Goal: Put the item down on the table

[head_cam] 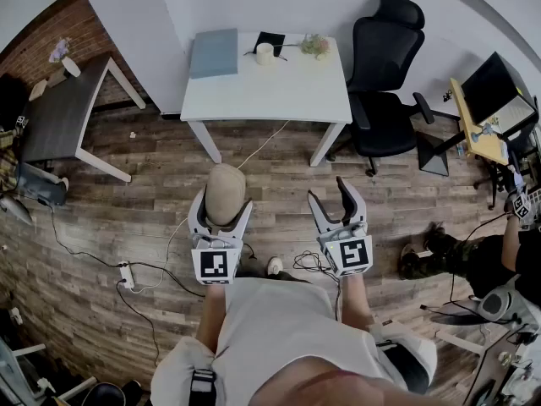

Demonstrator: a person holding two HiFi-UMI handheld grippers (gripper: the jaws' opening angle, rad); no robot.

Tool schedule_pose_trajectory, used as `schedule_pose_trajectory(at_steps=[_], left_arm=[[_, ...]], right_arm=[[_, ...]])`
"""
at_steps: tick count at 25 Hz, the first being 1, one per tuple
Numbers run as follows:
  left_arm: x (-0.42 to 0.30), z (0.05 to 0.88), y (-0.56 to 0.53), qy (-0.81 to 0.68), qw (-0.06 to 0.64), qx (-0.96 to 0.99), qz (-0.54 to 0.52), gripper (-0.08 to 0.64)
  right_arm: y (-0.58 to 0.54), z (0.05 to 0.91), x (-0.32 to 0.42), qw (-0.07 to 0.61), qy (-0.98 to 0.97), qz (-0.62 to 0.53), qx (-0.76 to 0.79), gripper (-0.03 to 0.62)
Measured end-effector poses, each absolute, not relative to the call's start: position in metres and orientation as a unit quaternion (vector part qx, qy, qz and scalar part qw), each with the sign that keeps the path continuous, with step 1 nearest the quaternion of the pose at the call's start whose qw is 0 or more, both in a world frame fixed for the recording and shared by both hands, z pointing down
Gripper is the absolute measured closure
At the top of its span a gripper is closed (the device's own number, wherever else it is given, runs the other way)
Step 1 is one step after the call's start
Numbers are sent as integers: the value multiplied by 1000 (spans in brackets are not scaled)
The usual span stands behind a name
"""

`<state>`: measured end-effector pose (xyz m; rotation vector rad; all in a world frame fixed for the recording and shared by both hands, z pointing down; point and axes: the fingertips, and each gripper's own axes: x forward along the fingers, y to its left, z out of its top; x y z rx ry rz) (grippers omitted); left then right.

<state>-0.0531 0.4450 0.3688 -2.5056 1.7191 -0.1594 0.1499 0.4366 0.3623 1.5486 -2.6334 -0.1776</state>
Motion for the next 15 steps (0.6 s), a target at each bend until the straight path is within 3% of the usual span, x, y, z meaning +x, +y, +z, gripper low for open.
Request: schedule_pose_trajectory(at_steps=[15], left_arm=[[-48,359,456,571,87,-816,-36,158]], right_arm=[[446,359,151,40,-864,-67,498,298]])
